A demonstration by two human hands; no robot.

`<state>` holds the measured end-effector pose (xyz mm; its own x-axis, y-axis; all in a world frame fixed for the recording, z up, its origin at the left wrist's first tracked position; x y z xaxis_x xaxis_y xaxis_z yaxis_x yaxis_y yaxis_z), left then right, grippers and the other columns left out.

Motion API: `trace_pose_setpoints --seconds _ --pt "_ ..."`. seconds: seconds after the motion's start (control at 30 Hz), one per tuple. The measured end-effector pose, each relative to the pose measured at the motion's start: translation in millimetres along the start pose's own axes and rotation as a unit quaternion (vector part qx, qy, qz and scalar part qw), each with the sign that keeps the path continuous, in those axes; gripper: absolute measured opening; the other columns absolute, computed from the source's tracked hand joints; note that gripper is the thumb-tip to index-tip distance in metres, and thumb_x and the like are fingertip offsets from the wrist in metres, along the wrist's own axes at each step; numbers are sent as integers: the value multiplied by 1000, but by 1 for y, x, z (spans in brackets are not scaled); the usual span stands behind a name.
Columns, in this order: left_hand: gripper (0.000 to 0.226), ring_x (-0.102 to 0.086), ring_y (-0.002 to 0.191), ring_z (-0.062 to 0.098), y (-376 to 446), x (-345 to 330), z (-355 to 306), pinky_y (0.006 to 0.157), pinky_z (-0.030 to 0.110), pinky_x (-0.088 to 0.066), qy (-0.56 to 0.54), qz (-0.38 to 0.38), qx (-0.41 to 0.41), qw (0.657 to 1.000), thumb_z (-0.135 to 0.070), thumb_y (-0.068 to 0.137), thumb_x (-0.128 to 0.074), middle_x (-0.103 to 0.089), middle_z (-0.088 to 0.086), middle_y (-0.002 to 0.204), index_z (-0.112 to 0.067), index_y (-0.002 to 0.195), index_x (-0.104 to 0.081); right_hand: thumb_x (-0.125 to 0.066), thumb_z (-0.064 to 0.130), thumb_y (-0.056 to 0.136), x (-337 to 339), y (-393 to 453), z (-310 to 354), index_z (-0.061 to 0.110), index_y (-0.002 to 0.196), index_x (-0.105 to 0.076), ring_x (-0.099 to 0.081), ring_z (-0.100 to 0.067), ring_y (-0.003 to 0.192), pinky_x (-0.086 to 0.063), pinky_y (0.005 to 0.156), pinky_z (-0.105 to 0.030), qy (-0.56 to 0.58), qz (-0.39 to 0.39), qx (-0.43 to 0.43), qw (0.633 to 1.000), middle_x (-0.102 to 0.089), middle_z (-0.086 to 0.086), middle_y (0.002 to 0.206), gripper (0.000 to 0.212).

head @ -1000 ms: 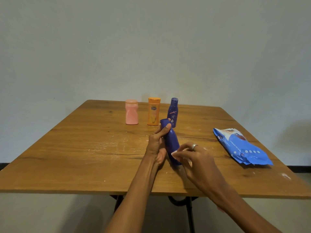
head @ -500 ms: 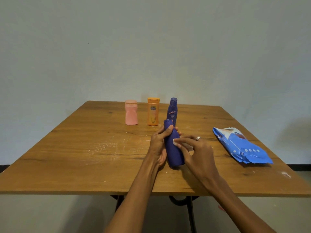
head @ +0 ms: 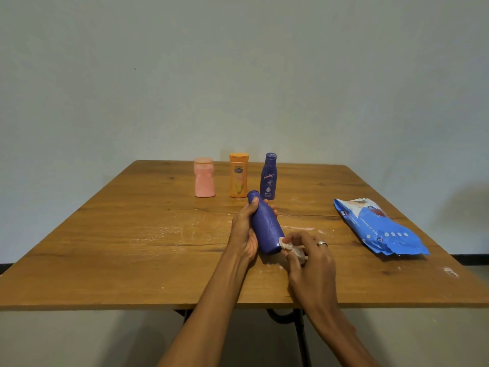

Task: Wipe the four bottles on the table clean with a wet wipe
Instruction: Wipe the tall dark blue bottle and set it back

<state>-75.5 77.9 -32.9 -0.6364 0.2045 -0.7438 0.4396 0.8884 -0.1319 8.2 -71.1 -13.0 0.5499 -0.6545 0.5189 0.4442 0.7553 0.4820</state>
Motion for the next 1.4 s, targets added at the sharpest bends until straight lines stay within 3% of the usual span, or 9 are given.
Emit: trace_pose_setpoints --seconds 0.13,0.3,0.5,0.73,1.0,1.1,1.23,1.33,1.4 --pt "59 -71 83 26 2 2 1 69 37 -60 -16 -8 9 1000 -26 87 -72 -71 19 98 5 133 -52 -74 0 82 -3 -2 15 32 100 -60 -51 10 90 -42 68 2 5 -34 32 999 -50 3 112 39" --pt "59 -71 86 27 3 2 2 72 39 -60 -3 -29 -1 1000 -28 90 -70 -71 20 102 5 135 -52 -77 10 82 -18 -7 16 37 104 -54 -48 4 76 -38 54 -4 -55 17 67 996 -42 9 106 42" --pt "53 -69 84 26 -2 -3 2 72 37 -59 -14 1 22 1000 -34 91 -68 -69 18 100 3 127 -57 -83 26 79 -31 -13 15 43 105 -59 -54 -6 84 -34 66 -3 -65 52 86 993 -53 4 108 39" --pt "49 -61 86 29 -11 -12 -2 75 39 -54 -75 96 40 992 -42 94 -60 -63 16 100 -2 122 -56 -85 21 77 -17 -16 19 36 104 -74 -56 5 83 -37 73 4 5 -9 96 995 -59 6 106 33" --pt "57 -58 94 31 -18 -20 -6 86 44 -49 -41 133 11 990 -33 94 -63 -58 21 111 3 136 -52 -81 20 81 -9 2 28 27 108 -75 -52 5 83 -37 58 4 -45 -46 102 993 -57 8 104 29" --pt "59 -58 106 33 -22 -25 -4 103 47 -43 -21 166 8 986 -21 94 -63 -59 23 120 -6 148 -45 -78 16 83 -3 21 37 21 109 -74 -52 9 83 -41 71 4 -16 -60 122 991 -58 4 106 27" --pt "49 -51 131 38 -30 -32 -3 117 51 -35 25 194 -23 981 -18 96 -55 -54 26 141 -15 145 -52 -75 18 87 5 52 50 17 110 -74 -54 -1 85 -42 70 1 -7 -89 138 986 -62 -6 107 24" --pt "39 -58 121 31 -32 -35 -4 110 48 -41 38 177 -34 983 -15 97 -54 -59 21 137 -12 135 -62 -73 16 88 10 70 54 17 114 -73 -56 -4 89 -45 75 -1 7 -89 143 986 -62 -5 109 26" --pt "29 -65 108 27 -33 -34 -3 104 46 -45 33 160 -31 986 -14 96 -55 -68 17 122 -12 120 -72 -72 16 89 11 78 55 18 114 -73 -58 -7 92 -50 79 -11 4 -88 149 985 -61 -4 112 25"
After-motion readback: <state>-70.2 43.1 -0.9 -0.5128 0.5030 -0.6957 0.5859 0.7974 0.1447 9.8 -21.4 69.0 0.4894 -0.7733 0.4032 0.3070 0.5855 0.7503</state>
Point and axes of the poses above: each hand's wrist, its own y-axis towards the middle knuckle, its own x-axis out of the back of the hand, z = x × y, the point moved 5 cm from there along y, towards the middle knuckle
